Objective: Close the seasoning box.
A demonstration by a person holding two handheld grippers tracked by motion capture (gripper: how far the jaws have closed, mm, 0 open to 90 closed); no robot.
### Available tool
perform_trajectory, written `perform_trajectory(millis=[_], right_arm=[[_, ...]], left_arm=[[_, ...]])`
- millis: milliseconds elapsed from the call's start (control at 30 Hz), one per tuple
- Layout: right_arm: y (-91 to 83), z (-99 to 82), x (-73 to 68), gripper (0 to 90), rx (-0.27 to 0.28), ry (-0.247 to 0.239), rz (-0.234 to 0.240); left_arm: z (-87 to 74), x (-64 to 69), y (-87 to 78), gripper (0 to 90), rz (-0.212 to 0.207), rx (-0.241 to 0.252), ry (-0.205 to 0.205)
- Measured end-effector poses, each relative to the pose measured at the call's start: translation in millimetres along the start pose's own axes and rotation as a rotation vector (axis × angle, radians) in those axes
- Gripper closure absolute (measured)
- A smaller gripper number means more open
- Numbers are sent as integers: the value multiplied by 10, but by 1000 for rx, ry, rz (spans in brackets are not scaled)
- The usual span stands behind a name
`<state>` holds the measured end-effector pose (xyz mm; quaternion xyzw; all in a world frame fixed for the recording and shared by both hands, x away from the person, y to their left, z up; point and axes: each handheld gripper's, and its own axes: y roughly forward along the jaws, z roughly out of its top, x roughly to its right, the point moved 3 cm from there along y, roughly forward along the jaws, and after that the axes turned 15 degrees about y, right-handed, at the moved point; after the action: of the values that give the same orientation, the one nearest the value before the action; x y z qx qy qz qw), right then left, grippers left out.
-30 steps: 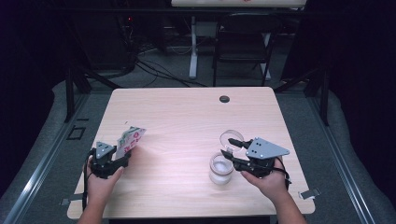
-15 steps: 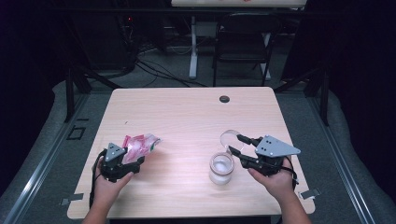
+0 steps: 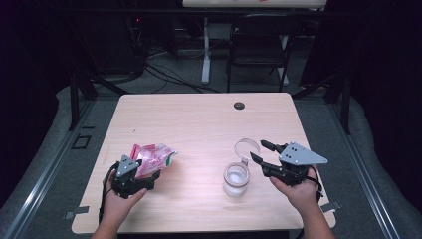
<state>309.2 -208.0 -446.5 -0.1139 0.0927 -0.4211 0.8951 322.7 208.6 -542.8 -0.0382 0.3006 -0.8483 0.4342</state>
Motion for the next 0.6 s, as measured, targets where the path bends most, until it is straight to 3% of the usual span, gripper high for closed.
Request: perform_trajectory(millis=[233,600], right_arm=[[35,-83,136,466,-18,42,-35],[91,-169,232,447,-52,91,-37]], left_arm=[[66,112,15,215,-40,6,20],[103,285,106,214,-89,-1,66]])
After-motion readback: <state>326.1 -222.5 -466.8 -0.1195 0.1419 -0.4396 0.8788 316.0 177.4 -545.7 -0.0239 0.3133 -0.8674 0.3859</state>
